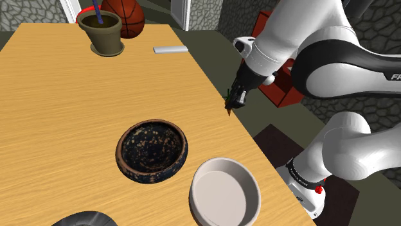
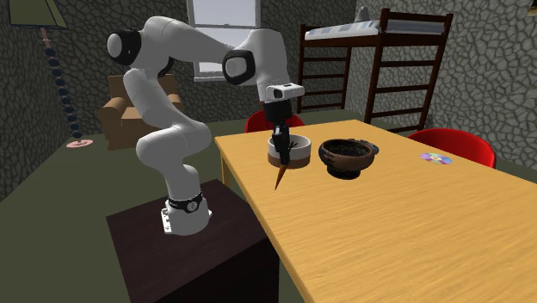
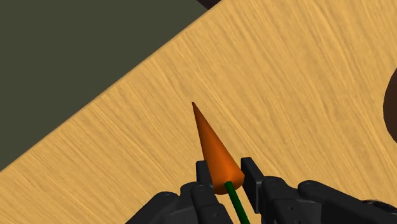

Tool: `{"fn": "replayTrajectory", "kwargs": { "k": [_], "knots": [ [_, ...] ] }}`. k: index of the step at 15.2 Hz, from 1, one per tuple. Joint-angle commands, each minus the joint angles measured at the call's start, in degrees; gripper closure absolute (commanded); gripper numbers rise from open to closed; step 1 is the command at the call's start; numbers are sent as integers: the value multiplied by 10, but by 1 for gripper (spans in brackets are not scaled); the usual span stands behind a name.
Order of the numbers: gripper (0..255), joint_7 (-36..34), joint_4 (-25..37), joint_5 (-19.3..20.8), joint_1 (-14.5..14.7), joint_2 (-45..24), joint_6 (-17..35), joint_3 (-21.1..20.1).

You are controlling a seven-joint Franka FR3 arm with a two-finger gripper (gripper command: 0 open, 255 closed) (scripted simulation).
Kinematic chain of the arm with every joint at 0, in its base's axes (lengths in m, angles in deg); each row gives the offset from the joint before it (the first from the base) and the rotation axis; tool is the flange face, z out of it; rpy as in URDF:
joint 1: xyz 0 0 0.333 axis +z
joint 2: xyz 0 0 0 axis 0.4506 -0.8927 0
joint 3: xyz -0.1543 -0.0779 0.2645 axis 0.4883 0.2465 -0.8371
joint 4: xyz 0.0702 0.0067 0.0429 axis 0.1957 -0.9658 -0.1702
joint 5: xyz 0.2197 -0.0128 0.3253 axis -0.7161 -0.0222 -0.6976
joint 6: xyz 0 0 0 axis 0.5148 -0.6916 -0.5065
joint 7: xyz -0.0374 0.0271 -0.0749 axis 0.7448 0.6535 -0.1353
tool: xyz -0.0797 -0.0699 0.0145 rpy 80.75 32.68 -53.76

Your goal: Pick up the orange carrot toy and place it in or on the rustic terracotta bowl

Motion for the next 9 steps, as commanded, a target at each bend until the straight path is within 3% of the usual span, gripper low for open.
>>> {"fn": "replayTrajectory", "kwargs": {
  "k": [1, 9],
  "knots": [
    [255, 1, 14, 2, -1, 2, -16, 3],
    [255, 3, 74, 11, -6, 4, -78, 14]
  ]
}}
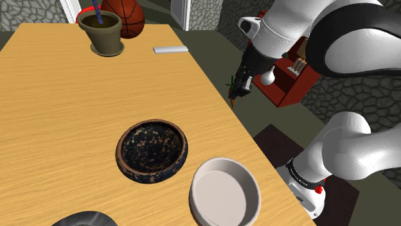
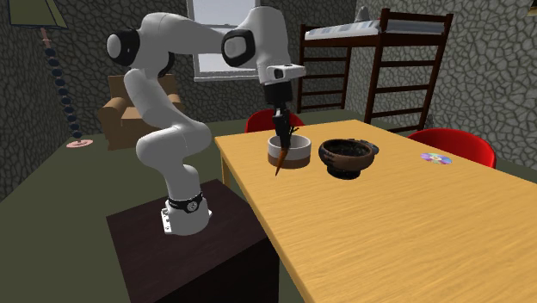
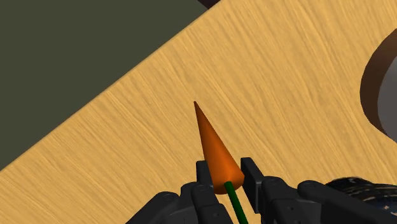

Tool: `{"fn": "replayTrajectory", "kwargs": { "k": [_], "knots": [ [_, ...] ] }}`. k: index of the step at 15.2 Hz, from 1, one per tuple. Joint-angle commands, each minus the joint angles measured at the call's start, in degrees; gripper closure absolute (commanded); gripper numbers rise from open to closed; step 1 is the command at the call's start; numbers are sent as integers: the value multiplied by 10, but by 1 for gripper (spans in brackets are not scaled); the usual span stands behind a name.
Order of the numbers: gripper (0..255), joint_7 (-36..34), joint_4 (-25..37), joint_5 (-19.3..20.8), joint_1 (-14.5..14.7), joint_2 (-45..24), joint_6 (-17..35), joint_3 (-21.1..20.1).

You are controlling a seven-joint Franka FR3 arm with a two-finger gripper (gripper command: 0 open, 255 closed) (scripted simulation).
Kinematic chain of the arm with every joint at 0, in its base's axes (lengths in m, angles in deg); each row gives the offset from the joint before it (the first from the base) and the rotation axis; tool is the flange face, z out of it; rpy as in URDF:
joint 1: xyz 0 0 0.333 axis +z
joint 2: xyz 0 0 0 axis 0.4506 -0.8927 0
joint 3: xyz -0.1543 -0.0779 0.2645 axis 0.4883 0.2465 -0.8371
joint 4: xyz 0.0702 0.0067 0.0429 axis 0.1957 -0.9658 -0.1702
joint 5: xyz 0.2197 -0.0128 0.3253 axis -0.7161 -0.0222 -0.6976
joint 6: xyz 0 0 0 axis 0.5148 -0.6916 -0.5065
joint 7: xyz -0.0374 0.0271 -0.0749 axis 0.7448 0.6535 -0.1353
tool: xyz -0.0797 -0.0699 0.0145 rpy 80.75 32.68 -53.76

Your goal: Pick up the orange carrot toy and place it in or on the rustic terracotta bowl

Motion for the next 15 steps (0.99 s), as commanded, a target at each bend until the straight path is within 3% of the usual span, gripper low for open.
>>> {"fn": "replayTrajectory", "kwargs": {
  "k": [1, 15],
  "knots": [
    [255, 1, 16, 2, -1, 1, -17, 3],
    [255, 2, 135, 16, -10, -18, -117, 17]
  ]
}}
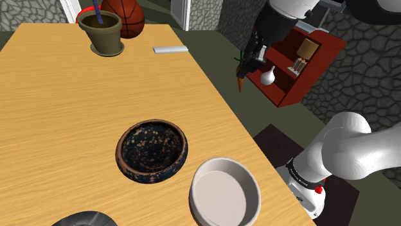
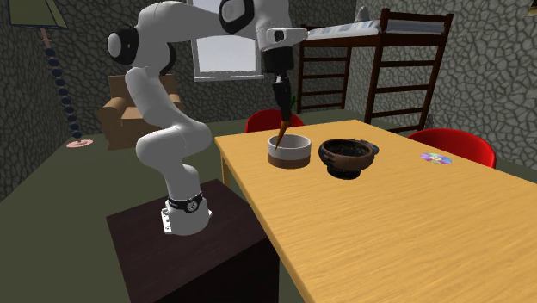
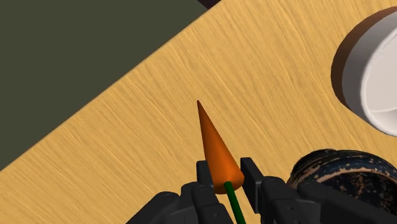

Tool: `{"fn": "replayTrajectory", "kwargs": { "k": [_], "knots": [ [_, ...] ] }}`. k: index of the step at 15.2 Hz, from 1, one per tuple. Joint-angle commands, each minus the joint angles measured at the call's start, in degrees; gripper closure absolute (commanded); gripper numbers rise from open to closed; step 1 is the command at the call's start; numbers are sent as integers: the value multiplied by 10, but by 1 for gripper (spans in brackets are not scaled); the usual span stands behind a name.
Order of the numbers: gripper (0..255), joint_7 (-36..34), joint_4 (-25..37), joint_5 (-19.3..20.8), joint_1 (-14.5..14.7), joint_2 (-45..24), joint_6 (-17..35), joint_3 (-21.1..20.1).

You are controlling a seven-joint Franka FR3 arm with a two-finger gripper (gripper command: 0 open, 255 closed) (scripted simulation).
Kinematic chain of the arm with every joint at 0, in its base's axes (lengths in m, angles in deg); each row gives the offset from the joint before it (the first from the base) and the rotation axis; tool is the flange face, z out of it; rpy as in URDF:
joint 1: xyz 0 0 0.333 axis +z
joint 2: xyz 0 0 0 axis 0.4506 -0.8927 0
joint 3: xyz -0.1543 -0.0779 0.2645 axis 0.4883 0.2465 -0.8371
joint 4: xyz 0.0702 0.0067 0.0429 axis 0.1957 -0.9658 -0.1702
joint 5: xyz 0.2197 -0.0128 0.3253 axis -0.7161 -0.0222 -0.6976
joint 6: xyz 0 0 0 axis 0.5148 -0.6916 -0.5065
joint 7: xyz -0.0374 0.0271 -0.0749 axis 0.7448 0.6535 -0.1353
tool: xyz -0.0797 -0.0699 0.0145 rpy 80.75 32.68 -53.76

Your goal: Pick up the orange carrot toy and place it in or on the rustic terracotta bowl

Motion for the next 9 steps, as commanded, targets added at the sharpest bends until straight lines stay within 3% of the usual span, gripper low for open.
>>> {"fn": "replayTrajectory", "kwargs": {
  "k": [1, 9],
  "knots": [
    [255, 1, 10, 1, -1, -2, -8, 2],
    [255, -107, 119, -7, -6, -114, 3, -107]
  ]
}}
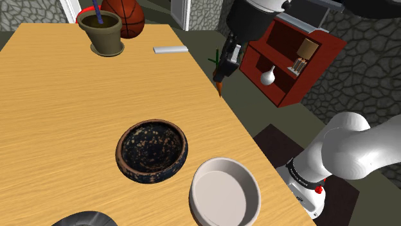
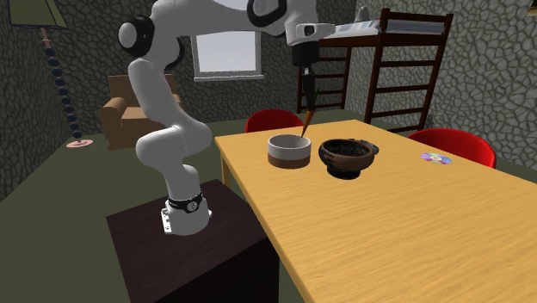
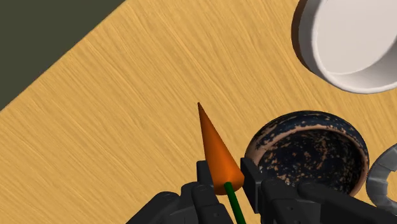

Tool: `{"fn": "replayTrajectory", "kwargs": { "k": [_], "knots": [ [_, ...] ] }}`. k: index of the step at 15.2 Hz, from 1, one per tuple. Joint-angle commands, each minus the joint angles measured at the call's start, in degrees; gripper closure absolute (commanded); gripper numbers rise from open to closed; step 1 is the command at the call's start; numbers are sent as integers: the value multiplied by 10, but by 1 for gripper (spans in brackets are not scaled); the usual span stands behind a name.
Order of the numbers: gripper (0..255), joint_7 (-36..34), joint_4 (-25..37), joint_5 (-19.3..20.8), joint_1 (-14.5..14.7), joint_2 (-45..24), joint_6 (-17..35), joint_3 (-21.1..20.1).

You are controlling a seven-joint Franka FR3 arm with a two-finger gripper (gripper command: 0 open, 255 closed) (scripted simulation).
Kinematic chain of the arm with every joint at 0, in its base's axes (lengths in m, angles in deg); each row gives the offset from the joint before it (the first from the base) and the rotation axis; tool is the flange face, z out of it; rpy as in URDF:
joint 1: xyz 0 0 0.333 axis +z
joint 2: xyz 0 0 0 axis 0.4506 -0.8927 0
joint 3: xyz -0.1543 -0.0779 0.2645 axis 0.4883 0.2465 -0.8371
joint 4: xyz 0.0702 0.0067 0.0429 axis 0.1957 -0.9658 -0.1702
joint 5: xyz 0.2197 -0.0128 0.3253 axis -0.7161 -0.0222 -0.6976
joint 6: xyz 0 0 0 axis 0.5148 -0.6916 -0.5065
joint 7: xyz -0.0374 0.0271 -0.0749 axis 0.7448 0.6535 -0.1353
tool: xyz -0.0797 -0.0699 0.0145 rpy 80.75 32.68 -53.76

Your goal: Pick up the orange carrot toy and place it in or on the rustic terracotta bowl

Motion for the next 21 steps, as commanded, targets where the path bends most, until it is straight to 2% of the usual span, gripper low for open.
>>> {"fn": "replayTrajectory", "kwargs": {
  "k": [1, 7, 10, 13, 21],
  "knots": [
    [255, -30, 29, 3, -4, -32, 4, -30],
    [255, -125, 143, 43, -21, -145, -1, -124],
    [255, -183, 212, 87, -29, -217, -12, -178],
    [255, -245, 285, 149, -23, -300, -31, -229],
    [255, -244, 208, 137, -22, -282, 34, -221]
  ]
}}
